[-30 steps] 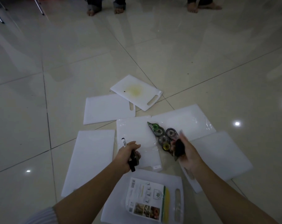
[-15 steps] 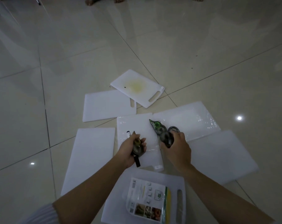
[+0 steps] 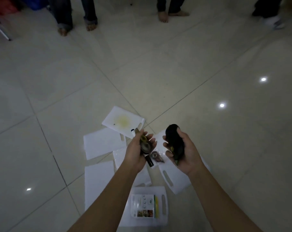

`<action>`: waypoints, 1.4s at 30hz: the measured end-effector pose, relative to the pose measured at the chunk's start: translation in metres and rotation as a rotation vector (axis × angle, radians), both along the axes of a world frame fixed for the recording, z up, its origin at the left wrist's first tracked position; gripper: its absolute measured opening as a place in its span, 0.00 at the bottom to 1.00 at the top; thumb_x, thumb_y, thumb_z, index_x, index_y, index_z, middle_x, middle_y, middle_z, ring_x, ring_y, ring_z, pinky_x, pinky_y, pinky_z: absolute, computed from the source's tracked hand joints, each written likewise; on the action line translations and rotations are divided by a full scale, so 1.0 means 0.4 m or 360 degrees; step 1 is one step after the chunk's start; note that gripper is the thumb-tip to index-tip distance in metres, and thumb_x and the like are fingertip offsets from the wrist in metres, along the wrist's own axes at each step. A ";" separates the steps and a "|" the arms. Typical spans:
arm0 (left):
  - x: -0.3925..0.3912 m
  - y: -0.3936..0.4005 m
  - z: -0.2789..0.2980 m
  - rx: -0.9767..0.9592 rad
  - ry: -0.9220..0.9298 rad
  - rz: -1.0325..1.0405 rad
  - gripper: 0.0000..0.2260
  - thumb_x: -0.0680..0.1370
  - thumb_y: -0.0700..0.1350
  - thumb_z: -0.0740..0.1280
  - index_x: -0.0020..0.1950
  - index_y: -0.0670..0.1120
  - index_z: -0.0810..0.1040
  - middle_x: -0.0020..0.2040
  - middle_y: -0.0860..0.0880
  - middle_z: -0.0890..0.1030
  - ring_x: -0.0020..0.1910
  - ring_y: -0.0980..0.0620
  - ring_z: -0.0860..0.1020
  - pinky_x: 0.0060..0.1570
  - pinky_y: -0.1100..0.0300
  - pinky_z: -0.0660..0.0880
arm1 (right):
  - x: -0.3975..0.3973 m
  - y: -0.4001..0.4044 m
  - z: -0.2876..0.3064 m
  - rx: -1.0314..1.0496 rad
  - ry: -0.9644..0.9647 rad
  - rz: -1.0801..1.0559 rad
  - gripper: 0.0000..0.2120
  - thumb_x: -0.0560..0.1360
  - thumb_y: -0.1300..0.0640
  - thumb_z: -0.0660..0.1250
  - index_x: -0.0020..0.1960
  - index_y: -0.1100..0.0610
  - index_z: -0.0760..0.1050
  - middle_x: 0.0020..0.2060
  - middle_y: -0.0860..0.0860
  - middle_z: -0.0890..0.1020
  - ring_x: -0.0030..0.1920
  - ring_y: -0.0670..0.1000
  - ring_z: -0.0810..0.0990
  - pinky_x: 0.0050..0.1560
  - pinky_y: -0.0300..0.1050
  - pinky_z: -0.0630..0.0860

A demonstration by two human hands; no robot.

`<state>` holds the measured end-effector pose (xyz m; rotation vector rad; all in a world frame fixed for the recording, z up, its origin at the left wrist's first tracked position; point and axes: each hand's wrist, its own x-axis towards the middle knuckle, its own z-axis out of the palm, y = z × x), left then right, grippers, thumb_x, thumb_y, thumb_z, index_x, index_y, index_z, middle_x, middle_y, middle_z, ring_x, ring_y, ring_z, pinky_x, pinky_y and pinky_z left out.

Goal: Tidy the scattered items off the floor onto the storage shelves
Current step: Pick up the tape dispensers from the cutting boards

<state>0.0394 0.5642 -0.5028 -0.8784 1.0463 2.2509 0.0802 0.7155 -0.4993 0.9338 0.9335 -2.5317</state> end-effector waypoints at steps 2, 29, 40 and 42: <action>0.017 0.048 0.160 -0.0182 0.0060 -0.0194 0.10 0.80 0.49 0.66 0.50 0.41 0.76 0.39 0.46 0.79 0.35 0.48 0.79 0.39 0.55 0.80 | 0.026 0.023 0.169 0.0133 0.0009 0.0048 0.22 0.75 0.46 0.66 0.62 0.60 0.75 0.44 0.57 0.82 0.36 0.50 0.76 0.25 0.40 0.71; 0.754 0.682 1.368 0.0267 0.0310 -0.2022 0.10 0.80 0.50 0.66 0.48 0.44 0.72 0.36 0.47 0.77 0.29 0.53 0.74 0.27 0.62 0.74 | 1.006 0.357 1.344 0.0083 0.0370 -0.2012 0.23 0.77 0.39 0.64 0.56 0.59 0.77 0.45 0.56 0.82 0.36 0.50 0.78 0.23 0.38 0.70; 1.482 0.701 1.504 0.0531 0.0007 -0.2788 0.07 0.80 0.49 0.64 0.50 0.46 0.76 0.40 0.46 0.80 0.33 0.51 0.78 0.30 0.62 0.77 | 1.686 0.184 1.500 0.0352 0.0359 -0.2881 0.23 0.80 0.45 0.59 0.55 0.65 0.78 0.41 0.58 0.83 0.31 0.52 0.81 0.21 0.39 0.72; 1.618 0.691 1.525 0.0554 -0.0043 -0.2880 0.10 0.80 0.51 0.64 0.52 0.44 0.76 0.40 0.46 0.81 0.29 0.52 0.79 0.26 0.64 0.76 | 1.791 0.141 1.528 0.0484 0.0351 -0.2991 0.25 0.79 0.43 0.60 0.51 0.66 0.80 0.40 0.59 0.84 0.31 0.52 0.81 0.25 0.40 0.76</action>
